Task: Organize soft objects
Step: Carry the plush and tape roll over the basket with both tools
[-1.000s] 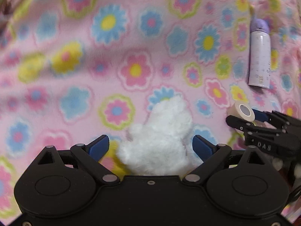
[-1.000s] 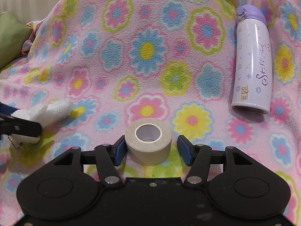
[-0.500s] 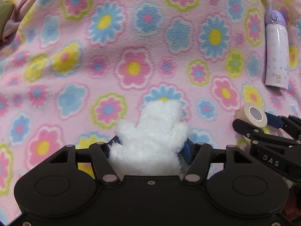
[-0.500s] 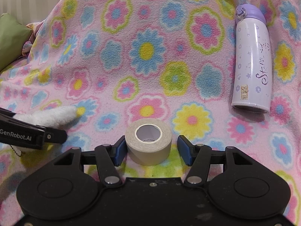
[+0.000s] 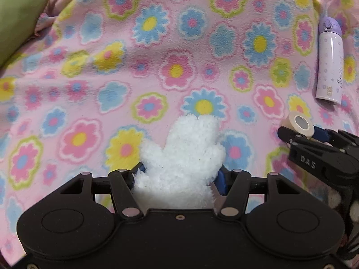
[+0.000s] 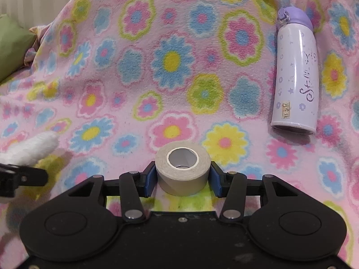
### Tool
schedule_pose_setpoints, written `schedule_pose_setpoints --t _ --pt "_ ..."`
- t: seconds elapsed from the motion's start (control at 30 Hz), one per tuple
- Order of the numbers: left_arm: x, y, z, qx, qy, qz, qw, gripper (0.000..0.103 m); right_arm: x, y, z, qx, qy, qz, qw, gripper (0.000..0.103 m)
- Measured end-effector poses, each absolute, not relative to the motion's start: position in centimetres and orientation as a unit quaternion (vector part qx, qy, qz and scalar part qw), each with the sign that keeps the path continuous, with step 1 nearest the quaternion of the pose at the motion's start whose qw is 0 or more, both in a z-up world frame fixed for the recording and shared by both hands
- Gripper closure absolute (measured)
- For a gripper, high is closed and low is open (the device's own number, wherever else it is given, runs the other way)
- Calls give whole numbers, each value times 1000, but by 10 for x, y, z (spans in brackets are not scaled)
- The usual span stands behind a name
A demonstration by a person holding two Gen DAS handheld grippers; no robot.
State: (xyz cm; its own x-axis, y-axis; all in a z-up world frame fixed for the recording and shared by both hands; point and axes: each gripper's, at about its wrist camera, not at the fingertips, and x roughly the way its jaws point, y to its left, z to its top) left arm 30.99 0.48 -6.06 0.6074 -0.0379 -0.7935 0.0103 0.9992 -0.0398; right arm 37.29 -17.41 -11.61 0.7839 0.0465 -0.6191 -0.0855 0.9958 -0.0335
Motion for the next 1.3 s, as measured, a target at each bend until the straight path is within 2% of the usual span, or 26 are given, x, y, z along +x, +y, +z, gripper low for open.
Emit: schedule_pose_setpoints --t 0.33,0.53,0.97,1.3 --pt "282 9 -40 -18 424 -7 905 47 356 -179 -103 -24 360 28 932 56" --pt "254 11 -13 -30 397 -7 917 47 319 -192 -69 15 352 16 936 56" --pt "154 1 46 -28 338 -33 940 46 159 -182 23 58 272 34 960 56" --pt "70 -10 47 -18 320 -50 946 46 41 -179 33 99 245 35 964 56"
